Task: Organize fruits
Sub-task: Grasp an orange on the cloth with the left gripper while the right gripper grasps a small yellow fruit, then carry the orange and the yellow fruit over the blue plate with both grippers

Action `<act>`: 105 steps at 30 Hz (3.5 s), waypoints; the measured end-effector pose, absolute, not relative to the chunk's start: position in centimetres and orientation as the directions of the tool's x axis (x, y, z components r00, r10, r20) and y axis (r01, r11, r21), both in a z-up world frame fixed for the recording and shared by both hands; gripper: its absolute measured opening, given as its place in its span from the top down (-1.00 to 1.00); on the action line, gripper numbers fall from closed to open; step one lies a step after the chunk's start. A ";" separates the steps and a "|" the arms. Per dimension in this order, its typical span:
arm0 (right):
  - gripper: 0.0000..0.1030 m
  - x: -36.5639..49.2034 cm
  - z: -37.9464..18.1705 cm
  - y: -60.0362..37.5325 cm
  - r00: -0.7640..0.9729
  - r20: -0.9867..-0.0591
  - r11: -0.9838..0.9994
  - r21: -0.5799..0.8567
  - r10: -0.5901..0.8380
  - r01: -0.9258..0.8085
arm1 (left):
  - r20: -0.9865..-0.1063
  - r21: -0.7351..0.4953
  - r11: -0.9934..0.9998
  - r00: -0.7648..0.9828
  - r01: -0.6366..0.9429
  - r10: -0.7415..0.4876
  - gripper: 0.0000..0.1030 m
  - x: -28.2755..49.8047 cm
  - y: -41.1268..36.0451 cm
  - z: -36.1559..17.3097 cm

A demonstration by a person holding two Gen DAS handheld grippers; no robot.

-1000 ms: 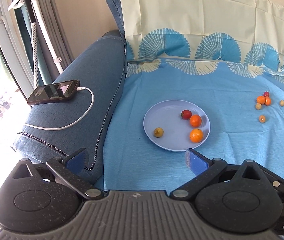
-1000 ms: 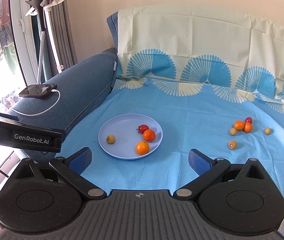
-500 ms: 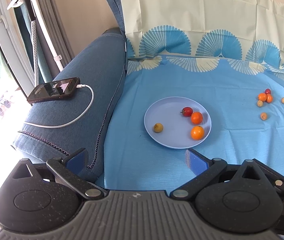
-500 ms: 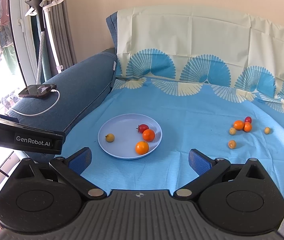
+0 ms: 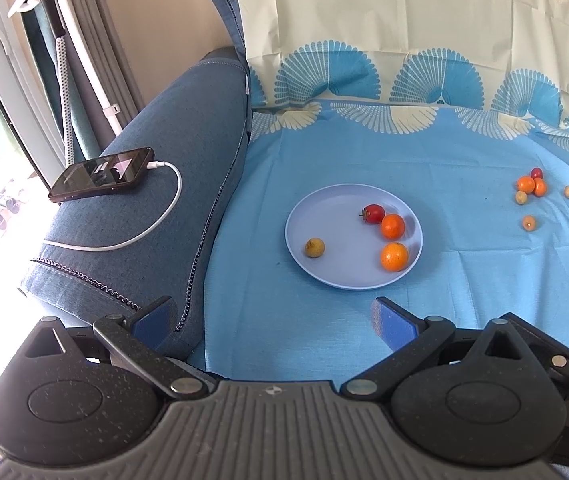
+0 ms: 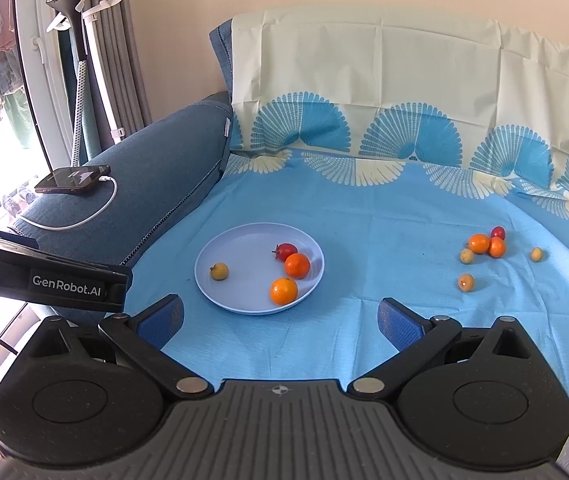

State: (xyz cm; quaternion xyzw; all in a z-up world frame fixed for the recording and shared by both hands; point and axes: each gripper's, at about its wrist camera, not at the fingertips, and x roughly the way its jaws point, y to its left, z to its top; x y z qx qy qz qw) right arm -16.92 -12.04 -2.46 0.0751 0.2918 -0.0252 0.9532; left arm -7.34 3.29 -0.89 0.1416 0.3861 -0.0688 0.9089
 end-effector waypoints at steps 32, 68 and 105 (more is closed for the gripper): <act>-0.98 -18.0 -7.8 -36.0 0.728 -0.535 0.790 0.171 -0.428 0.589 | -0.793 0.276 0.770 0.589 0.575 -0.156 -0.99 1.3 -22.3 -4.2; 0.47 0.3 -21.9 -52.9 0.666 -0.629 0.852 0.013 -0.401 0.524 | -0.921 0.115 0.515 0.285 0.849 -0.264 0.30 15.4 -45.3 -18.9; 0.46 -16.4 -3.1 -17.2 0.824 -0.557 0.984 0.178 0.100 0.001 | -0.855 0.077 0.935 0.506 0.347 -0.118 0.29 -5.0 1.6 -1.4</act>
